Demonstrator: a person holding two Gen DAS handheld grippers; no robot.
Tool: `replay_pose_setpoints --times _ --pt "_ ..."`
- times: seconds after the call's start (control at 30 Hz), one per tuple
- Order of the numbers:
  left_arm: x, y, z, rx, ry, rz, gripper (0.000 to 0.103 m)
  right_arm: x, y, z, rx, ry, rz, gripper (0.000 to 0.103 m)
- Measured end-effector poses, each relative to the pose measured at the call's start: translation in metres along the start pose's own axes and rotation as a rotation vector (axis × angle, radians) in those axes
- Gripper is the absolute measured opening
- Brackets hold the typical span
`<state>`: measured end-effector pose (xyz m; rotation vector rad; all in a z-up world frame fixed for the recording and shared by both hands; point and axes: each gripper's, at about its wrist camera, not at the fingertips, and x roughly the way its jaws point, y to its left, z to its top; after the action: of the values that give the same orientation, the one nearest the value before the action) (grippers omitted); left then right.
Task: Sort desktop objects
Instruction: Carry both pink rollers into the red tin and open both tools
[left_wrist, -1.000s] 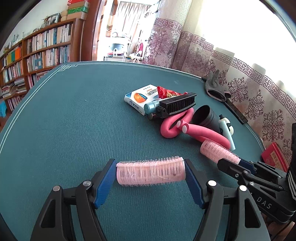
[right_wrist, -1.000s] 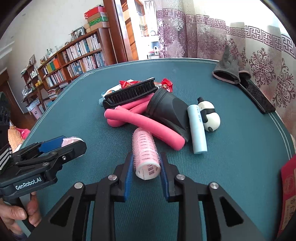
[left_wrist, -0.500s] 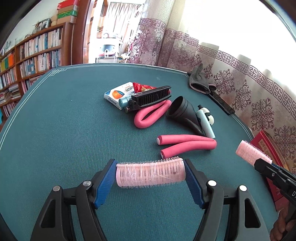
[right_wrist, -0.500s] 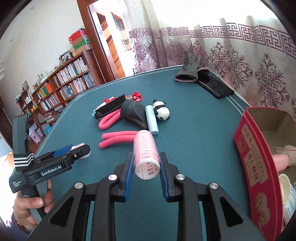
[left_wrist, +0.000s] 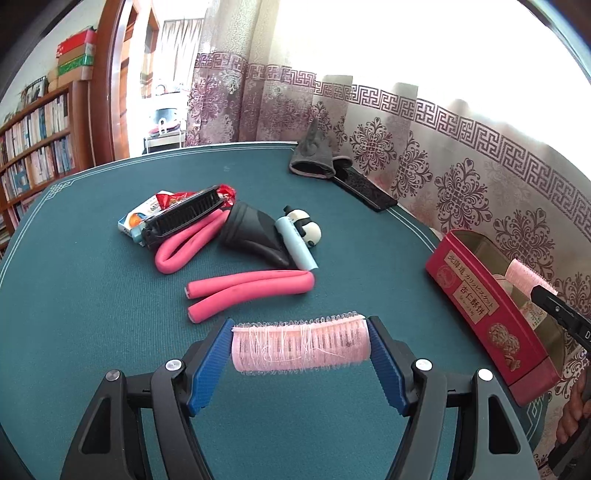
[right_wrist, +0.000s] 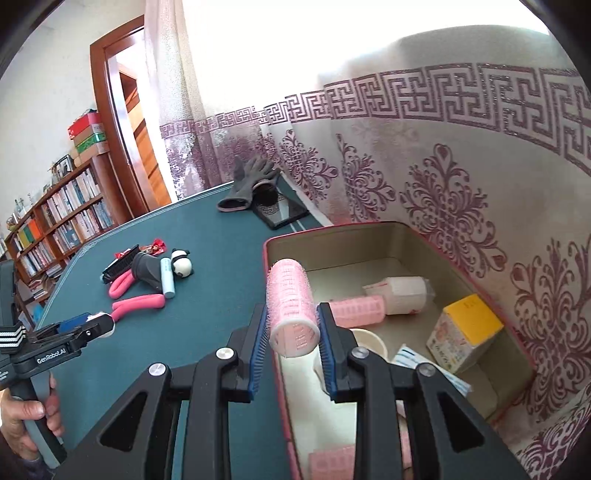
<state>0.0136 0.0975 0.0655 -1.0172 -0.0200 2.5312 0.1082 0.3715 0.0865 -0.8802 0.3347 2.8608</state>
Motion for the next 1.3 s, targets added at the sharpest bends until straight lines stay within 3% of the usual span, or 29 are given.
replay_pose_setpoints --times 0.23,0.4,0.6,1.0,1.07,1.17,1.3 --pt "0.007 -0.042 0.002 0.071 0.026 -0.057 0.073 -0.005 -0.043 -0.007 0.001 0.033 -0.165 0.029" --pt "0.010 -0.065 0.003 0.111 0.033 -0.084 0.073 -0.006 -0.061 -0.015 -0.015 0.064 -0.220 0.029" --pt "0.010 -0.087 0.006 0.152 0.039 -0.115 0.073 0.001 -0.072 -0.018 0.017 0.115 -0.190 0.031" --pt "0.018 -0.124 0.019 0.213 0.038 -0.164 0.073 -0.006 -0.076 -0.021 0.007 0.077 -0.167 0.032" --pt "0.019 -0.132 0.026 0.225 0.029 -0.174 0.073 -0.007 -0.077 -0.019 0.011 0.066 -0.152 0.035" --pt "0.021 -0.145 0.036 0.251 0.010 -0.191 0.073 -0.007 -0.076 -0.019 0.010 0.060 -0.108 0.049" --pt "0.030 -0.165 0.050 0.287 -0.007 -0.209 0.073 -0.005 -0.072 -0.021 -0.027 0.054 -0.115 0.050"
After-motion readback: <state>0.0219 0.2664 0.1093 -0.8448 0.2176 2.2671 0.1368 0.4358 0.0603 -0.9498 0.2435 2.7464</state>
